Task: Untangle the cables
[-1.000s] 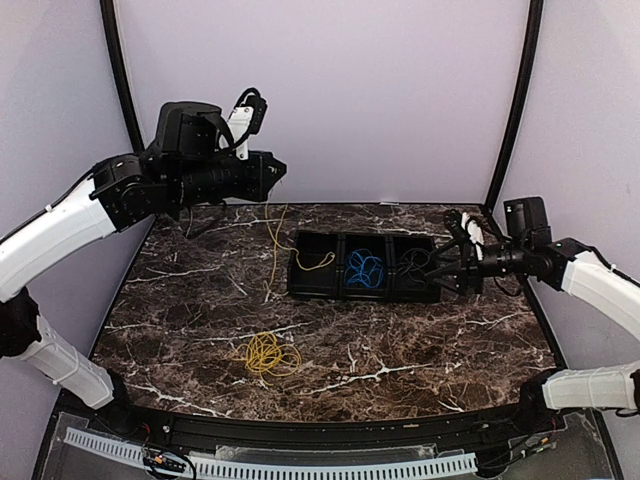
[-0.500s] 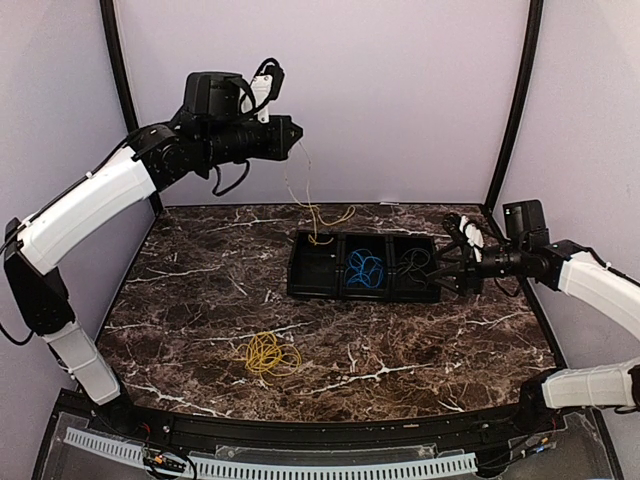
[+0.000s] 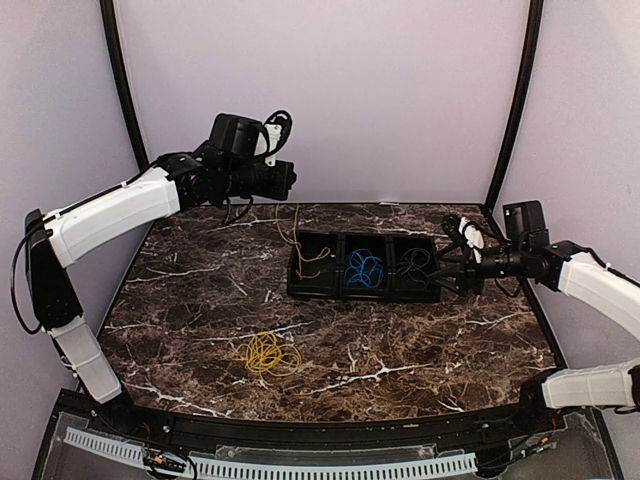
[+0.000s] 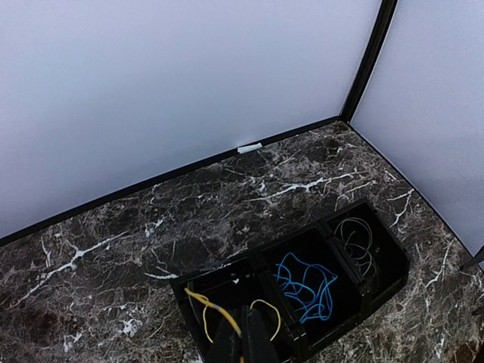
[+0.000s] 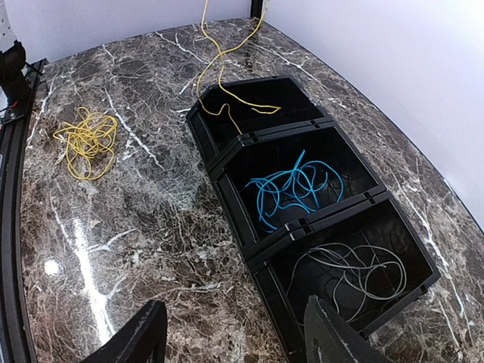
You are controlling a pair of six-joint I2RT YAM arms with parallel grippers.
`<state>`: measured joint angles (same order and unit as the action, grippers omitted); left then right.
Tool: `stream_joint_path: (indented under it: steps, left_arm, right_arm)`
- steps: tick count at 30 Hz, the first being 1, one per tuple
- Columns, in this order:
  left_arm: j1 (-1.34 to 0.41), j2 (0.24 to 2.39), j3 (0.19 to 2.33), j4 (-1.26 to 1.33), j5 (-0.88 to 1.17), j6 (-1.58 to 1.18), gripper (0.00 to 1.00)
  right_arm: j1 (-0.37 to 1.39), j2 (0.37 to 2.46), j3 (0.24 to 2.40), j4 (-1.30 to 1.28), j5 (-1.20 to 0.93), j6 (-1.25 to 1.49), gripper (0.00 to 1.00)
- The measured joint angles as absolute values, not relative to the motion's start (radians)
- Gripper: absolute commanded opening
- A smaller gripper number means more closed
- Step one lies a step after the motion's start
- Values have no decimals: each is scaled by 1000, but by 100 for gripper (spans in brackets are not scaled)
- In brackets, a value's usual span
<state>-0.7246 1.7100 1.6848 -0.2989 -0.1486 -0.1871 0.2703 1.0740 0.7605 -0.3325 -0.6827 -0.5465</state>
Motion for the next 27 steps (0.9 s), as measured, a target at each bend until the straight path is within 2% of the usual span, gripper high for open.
stream_joint_path:
  steps: [6, 15, 27]
  left_arm:
    - [-678, 1706, 1596, -264, -154, -206, 0]
    - [-659, 1721, 1570, -187, -115, -244, 0]
    - [-659, 1916, 1578, -54, 3, -282, 0]
  right_arm:
    - [270, 1085, 760, -335, -680, -553, 64]
    - [270, 1091, 760, -337, -676, -566, 64]
    - [270, 1098, 760, -338, -663, -571, 64]
